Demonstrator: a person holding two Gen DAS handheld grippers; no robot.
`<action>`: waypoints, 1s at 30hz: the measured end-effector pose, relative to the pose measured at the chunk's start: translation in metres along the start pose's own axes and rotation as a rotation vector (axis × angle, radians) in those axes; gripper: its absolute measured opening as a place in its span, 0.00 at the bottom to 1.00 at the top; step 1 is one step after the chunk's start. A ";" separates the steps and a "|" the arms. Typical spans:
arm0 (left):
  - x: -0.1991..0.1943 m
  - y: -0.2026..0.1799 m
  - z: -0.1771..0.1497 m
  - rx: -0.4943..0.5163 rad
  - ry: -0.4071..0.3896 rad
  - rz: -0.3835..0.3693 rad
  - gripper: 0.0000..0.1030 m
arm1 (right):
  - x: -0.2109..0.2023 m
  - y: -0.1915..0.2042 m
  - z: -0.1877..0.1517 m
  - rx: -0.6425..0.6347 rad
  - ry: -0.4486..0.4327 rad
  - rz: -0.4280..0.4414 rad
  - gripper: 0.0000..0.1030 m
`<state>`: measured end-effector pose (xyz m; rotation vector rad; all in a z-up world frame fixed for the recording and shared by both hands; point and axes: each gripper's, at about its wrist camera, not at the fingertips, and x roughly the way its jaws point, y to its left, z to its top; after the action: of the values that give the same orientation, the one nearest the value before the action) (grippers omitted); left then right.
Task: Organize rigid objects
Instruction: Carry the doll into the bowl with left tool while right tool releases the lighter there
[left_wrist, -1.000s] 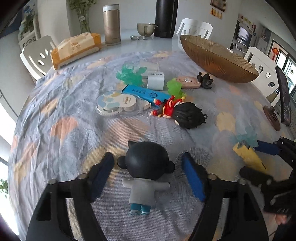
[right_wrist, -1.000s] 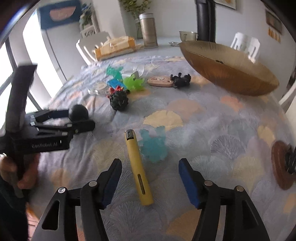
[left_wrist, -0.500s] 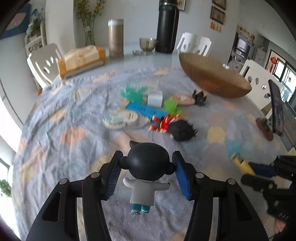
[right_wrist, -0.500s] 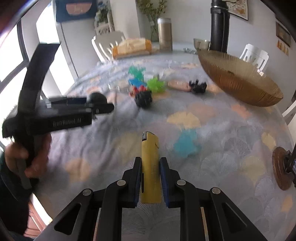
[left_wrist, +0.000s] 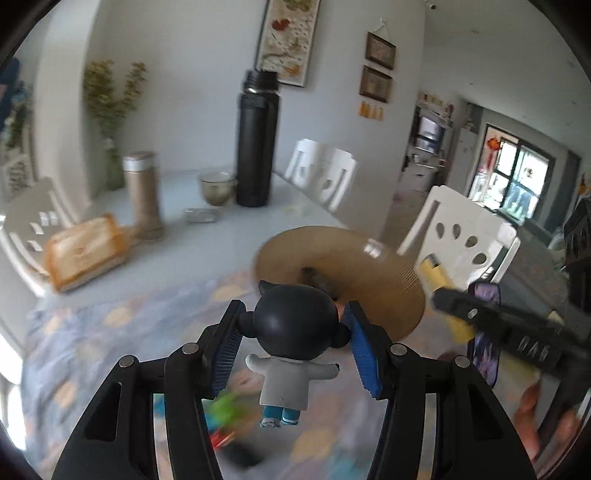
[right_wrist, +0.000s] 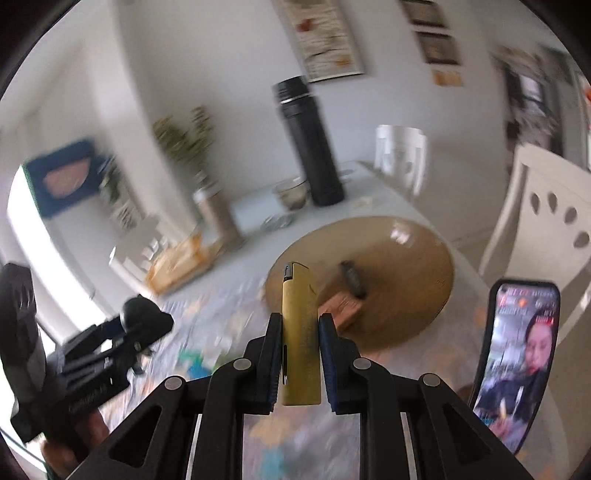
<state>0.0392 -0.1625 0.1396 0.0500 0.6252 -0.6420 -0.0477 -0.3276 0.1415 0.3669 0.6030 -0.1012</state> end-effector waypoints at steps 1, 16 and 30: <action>0.014 -0.002 0.003 -0.007 0.011 -0.013 0.51 | 0.008 -0.003 0.003 0.011 0.006 -0.015 0.18; 0.092 -0.012 -0.001 -0.044 0.114 -0.027 0.67 | 0.063 -0.036 0.011 0.070 0.120 -0.191 0.25; -0.063 0.053 -0.080 -0.149 -0.010 0.128 0.79 | -0.006 0.062 -0.060 -0.294 0.066 0.134 0.73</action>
<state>-0.0120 -0.0669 0.1021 -0.0517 0.6532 -0.4705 -0.0724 -0.2478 0.1187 0.1247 0.6464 0.1276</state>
